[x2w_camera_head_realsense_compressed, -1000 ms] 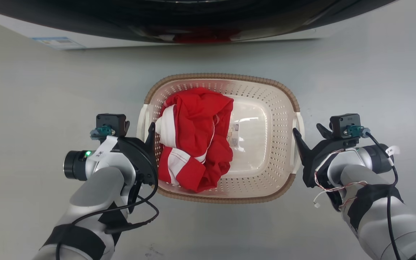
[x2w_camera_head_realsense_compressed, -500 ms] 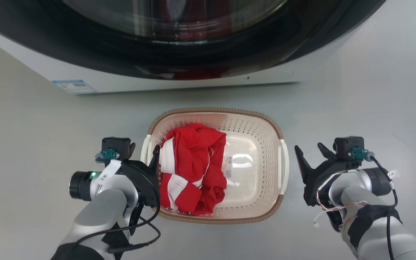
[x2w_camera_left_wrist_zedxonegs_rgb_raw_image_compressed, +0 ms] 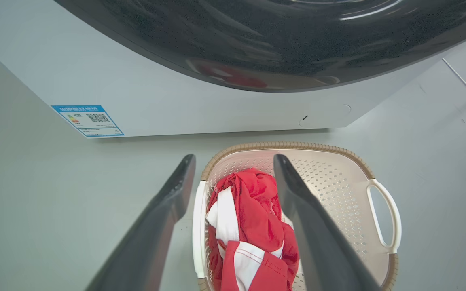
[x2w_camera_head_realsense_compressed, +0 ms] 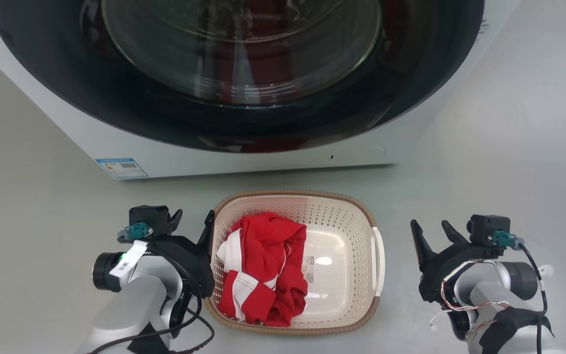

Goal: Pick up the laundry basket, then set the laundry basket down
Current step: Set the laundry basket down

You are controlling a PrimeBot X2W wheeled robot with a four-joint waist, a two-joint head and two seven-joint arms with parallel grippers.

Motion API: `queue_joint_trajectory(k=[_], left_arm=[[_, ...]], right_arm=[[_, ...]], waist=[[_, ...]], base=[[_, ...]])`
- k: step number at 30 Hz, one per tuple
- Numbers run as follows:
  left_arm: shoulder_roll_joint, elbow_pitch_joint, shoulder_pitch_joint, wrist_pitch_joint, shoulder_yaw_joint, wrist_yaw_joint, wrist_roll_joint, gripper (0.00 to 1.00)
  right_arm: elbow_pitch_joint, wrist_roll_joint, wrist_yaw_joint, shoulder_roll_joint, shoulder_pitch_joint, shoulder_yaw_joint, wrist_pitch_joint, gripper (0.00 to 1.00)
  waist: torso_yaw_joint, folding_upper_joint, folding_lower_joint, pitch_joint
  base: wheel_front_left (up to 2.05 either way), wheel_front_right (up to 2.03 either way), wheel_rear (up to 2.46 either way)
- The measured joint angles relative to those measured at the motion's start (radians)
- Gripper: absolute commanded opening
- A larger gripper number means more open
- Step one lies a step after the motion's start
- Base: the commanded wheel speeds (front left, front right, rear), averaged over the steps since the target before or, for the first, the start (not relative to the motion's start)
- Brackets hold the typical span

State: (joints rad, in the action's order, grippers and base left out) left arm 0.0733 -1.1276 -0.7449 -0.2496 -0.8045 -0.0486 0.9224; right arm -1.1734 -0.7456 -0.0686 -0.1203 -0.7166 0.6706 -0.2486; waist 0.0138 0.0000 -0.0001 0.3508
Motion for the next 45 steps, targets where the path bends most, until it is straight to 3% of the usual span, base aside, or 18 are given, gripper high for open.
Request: queue_joint_trajectory(k=[14, 16, 27, 36, 45], left_arm=[[0.068, 0.250, 0.154, 0.000, 0.090, 0.086, -0.077, 1.00], [0.090, 0.319, 0.198, 0.000, 0.104, 0.110, -0.111, 1.00], [0.162, 0.613, 0.349, 0.000, 0.164, 0.156, -0.225, 1.00], [0.211, 0.852, 0.472, 0.000, 0.246, 0.173, -0.314, 1.00], [0.207, 0.994, 0.611, -0.001, 0.355, 0.173, -0.396, 1.00]], right_arm=[[0.204, 0.057, 0.079, -0.041, 0.150, -0.056, 0.000, 1.00], [0.259, 0.077, 0.097, -0.059, 0.183, -0.063, 0.000, 1.00], [0.500, 0.173, 0.162, -0.124, 0.291, -0.117, -0.001, 1.00], [0.723, 0.241, 0.184, -0.164, 0.392, -0.182, -0.001, 1.00], [0.897, 0.290, 0.193, -0.183, 0.540, -0.252, -0.001, 1.00]], waist=[[-0.002, 0.0000, -0.0001, -0.149], [-0.002, 0.0000, 0.0000, -0.180], [-0.001, -0.0001, 0.0000, -0.269], [0.001, -0.0001, 0.0000, -0.321], [0.009, -0.0001, 0.0000, -0.351]], base=[[0.00, 0.00, 0.00], [0.00, 0.00, 0.00], [0.00, 0.00, 0.00], [0.00, 0.00, 0.00], [0.00, 0.00, 0.00]])
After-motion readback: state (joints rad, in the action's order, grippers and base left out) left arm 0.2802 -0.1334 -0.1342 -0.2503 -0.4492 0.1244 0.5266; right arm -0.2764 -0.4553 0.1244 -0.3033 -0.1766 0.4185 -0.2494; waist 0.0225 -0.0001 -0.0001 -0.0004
